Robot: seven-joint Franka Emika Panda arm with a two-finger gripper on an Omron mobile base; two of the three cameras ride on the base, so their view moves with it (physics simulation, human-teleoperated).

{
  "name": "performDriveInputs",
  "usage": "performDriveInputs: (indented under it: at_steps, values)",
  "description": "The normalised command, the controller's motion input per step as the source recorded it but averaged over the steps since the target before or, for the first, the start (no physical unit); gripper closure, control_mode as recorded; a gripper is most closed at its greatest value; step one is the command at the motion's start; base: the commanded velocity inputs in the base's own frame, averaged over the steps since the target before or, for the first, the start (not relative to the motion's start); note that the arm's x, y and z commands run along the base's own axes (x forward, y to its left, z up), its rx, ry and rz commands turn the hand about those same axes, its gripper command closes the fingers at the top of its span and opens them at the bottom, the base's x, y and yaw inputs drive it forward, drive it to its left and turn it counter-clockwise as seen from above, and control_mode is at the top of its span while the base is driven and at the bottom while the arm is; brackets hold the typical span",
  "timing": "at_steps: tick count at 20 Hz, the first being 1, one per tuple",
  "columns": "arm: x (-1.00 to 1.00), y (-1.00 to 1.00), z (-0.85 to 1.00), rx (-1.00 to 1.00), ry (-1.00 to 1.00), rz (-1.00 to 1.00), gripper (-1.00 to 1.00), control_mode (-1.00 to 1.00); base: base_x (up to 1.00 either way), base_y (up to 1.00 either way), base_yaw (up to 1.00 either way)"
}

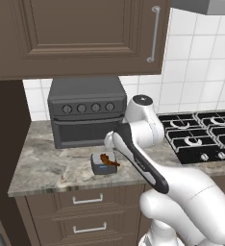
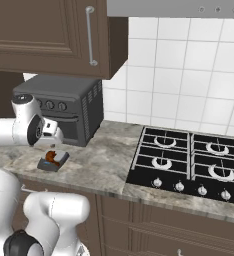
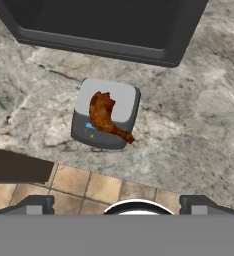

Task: Take the chicken drumstick from the fridge and place it on the digital scale on the counter by the fridge. Wait a few seconds for a reading, then move it to the plate on the dining counter.

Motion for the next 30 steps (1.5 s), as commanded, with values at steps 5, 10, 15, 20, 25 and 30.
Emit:
performDriveInputs:
  at_steps: [5, 10, 15, 20, 25, 30]
  values:
    - [-0.03, 0.0, 0.0, 0.0, 0.0, 0.0, -1.0, -1.0, 0.0, 0.0, 0.0]
    - [-0.03, 0.0, 0.0, 0.0, 0.0, 0.0, -1.0, -1.0, 0.0, 0.0, 0.0]
    - [-0.02, 0.0, 0.0, 0.0, 0.0, 0.0, -1.0, -1.0, 0.0, 0.0, 0.0]
    - [0.0, 0.0, 0.0, 0.0, 0.0, 0.0, -1.0, -1.0, 0.0, 0.0, 0.0]
    - [0.0, 0.0, 0.0, 0.0, 0.0, 0.0, -1.0, -1.0, 0.0, 0.0, 0.0]
    - [0.0, 0.0, 0.0, 0.0, 0.0, 0.0, -1.0, -1.0, 0.0, 0.0, 0.0]
